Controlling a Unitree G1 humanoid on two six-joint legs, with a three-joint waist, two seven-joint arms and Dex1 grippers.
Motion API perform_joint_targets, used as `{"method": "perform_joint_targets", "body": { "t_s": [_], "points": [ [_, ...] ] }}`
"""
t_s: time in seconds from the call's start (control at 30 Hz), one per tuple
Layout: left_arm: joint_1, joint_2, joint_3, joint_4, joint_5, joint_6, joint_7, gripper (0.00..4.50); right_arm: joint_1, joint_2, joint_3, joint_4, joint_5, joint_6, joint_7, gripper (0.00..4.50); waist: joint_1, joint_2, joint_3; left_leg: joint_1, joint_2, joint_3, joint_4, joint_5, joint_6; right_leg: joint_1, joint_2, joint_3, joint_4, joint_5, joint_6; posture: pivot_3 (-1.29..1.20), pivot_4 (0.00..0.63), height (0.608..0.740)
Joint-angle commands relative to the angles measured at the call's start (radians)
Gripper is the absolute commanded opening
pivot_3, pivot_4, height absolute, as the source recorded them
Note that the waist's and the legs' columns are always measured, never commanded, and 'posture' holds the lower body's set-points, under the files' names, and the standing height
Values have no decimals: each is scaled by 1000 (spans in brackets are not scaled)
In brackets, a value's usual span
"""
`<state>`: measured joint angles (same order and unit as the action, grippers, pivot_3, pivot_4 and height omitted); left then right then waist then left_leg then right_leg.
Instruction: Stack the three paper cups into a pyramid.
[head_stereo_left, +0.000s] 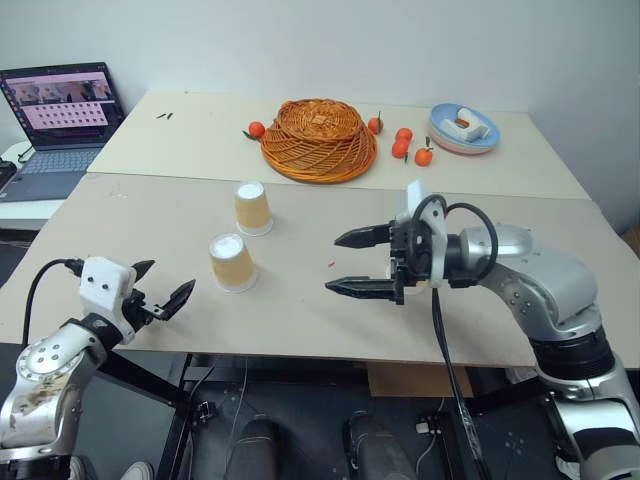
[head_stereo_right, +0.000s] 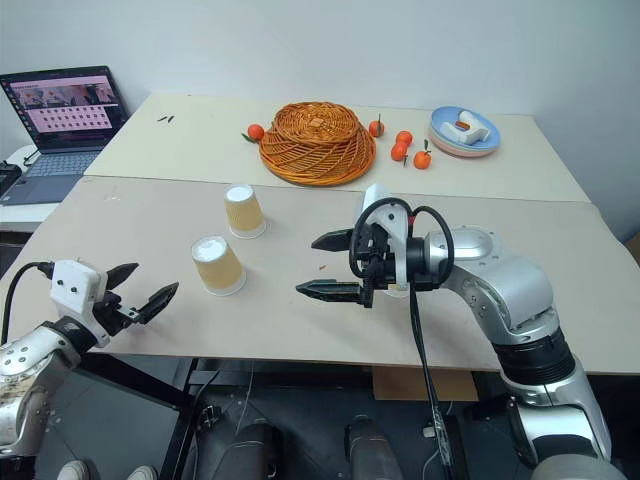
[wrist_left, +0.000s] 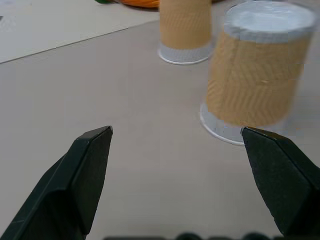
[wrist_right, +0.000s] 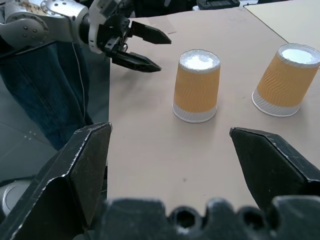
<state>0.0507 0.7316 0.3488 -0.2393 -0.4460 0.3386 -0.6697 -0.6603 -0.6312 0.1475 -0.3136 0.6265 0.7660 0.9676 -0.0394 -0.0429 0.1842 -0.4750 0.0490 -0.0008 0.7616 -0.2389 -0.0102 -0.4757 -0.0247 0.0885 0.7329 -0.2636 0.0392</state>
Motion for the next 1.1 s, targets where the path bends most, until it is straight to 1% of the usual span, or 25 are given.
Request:
{"method": "perform_joint_targets", "body": {
  "t_s": [0.03, 0.17, 0.5, 0.93, 0.97, 1.0, 1.1],
  "points": [
    [-98, 6, -81, -13, -18, 17, -69, 4380, -3, 13, -39, -13, -8, -30, -23, 4500, 3, 1, 0, 0, 0, 0, 0, 0, 0, 0, 0, 0, 0, 0, 0, 0, 150, 671],
    [-197, -17, -159, 36, -3, 15, -98, 4380, 6, 16, -59, -36, -2, -18, -40, 4500, 2, 1, 0, 0, 0, 0, 0, 0, 0, 0, 0, 0, 0, 0, 1, 0, 150, 671],
    [-358, -53, -254, 181, 54, -23, -149, 4380, 37, 10, -98, -82, 11, 5, -86, 4500, -3, 1, 0, 0, 0, 0, -1, 0, 0, 0, 1, 0, 0, 1, -1, 0, 150, 671],
    [-409, -86, -261, 227, 81, -47, -174, 4380, 50, 4, -99, -84, -4, 3, -118, 4500, -3, 1, 0, 0, 0, 0, -1, 0, 0, 0, 1, 0, 0, 1, -1, 0, 150, 671],
    [-411, -89, -259, 228, 82, -48, -176, 3863, 50, 4, -98, -83, -5, 1, -119, 4500, -3, 1, 0, 0, 0, 0, -1, 0, 0, 0, 1, 0, 0, 1, -1, 0, 150, 671],
    [-411, -91, -258, 228, 82, -48, -177, 3628, 51, 5, -98, -82, -4, 1, -120, 4500, -3, 1, 0, 0, 0, 0, -1, 0, 0, 0, 1, 0, 0, 1, -1, 0, 150, 671],
    [-411, -92, -257, 226, 85, -51, -180, 2673, 53, 4, -92, -80, -8, -2, -122, 4500, -3, 1, 0, 0, 0, 0, -1, 0, 0, 0, 1, 0, 0, 1, -1, 0, 150, 671]
  ]
}}
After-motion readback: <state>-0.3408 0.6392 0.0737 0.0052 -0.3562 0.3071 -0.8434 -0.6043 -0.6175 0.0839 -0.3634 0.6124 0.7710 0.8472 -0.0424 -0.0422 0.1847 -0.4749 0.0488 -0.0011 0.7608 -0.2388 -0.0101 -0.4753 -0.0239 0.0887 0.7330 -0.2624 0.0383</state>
